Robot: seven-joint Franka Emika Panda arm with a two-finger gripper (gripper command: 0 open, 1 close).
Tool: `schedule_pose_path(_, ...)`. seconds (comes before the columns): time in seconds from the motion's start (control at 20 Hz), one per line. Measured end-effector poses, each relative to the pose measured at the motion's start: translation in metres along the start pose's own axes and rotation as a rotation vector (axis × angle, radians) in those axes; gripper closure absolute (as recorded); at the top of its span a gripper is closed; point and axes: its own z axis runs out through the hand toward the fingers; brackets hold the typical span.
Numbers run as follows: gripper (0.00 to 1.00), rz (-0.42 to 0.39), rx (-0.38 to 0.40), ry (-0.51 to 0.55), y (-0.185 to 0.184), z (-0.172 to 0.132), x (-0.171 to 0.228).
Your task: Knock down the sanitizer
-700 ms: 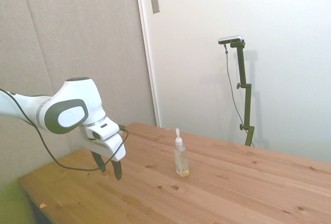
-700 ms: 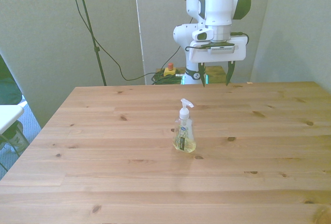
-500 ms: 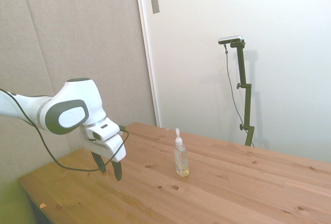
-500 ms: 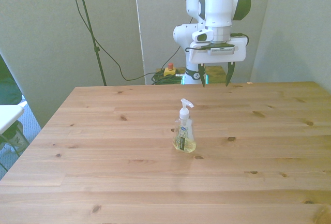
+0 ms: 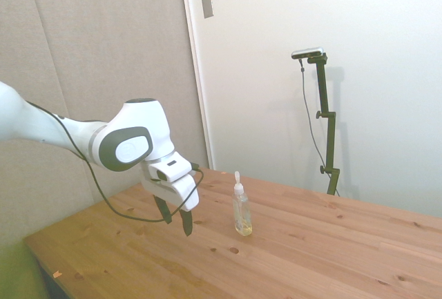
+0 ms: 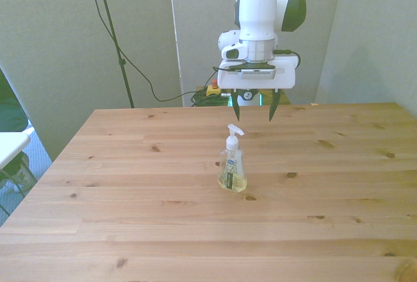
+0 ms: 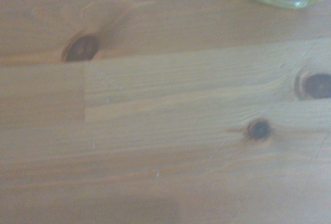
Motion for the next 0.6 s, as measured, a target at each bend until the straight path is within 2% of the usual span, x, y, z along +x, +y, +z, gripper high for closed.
schedule_pose_path(0.25,1.0,0.045,0.003,0.006,-0.016,0.002,0.03)
schedule_pose_path(0.6,1.0,0.093,-0.014,0.014,-0.041,0.017,0.051)
